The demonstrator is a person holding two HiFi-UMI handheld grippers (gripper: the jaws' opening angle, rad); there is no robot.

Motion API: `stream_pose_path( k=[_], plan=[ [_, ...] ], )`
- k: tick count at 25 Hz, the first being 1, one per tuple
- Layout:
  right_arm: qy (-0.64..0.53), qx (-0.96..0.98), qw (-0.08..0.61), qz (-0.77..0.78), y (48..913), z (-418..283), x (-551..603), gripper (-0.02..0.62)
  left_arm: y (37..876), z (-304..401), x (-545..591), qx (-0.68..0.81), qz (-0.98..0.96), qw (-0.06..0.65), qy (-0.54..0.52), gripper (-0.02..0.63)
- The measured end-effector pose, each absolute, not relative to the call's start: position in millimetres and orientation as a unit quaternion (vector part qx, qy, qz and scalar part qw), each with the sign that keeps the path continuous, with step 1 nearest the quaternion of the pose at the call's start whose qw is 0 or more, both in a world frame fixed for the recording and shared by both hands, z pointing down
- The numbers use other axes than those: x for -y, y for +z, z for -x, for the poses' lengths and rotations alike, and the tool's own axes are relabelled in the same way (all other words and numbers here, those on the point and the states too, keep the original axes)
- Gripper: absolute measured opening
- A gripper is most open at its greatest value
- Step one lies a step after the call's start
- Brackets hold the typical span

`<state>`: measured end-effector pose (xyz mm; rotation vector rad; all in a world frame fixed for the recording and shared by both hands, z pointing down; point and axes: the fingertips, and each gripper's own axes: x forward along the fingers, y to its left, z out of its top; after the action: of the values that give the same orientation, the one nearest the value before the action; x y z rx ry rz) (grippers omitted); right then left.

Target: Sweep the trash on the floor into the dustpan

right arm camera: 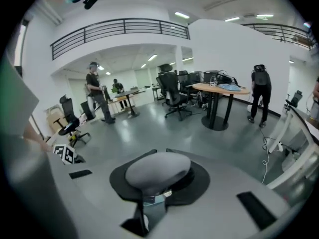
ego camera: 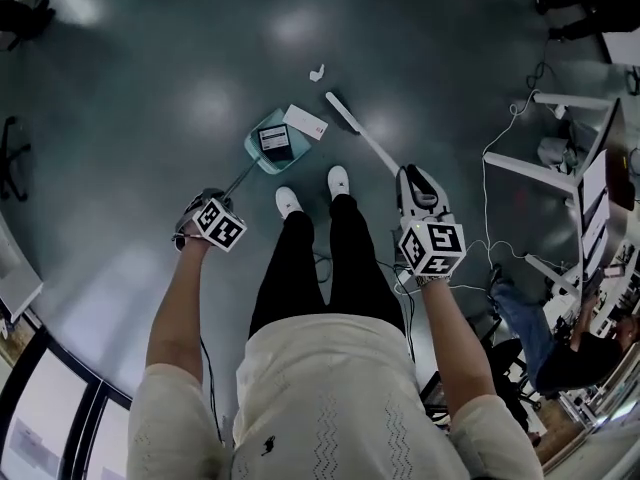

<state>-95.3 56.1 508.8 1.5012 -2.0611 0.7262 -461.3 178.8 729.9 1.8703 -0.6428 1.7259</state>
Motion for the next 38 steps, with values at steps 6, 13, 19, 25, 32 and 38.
stream_pose_path(
  k=[6,13,19,25,32,38],
  plan=[
    [0.279,0.793,0.256,-0.477,504,150,-77,0.069,732,434,-171,0.240,-0.693,0.250,0.632,0.089],
    [0.302,0.821,0.252,-0.414,492,187,-98,0.069,736,431,-167,0.248,-0.689,0.264,0.627,0.089],
    [0.309,0.820,0.263,-0.404,476,186,-99,0.069,739,436,-171,0.280,-0.679,0.306,0.606,0.089],
    [0.353,0.810,0.259,-0.390,467,175,-83,0.069,736,437,-177,0.307,-0.669,0.336,0.587,0.089],
    [0.377,0.788,0.215,-0.436,423,151,-37,0.068,729,433,-193,0.355,-0.663,0.379,0.540,0.089],
    [0.354,0.785,0.169,-0.481,369,94,61,0.067,722,416,-183,0.380,-0.651,0.394,0.526,0.089]
  ],
)
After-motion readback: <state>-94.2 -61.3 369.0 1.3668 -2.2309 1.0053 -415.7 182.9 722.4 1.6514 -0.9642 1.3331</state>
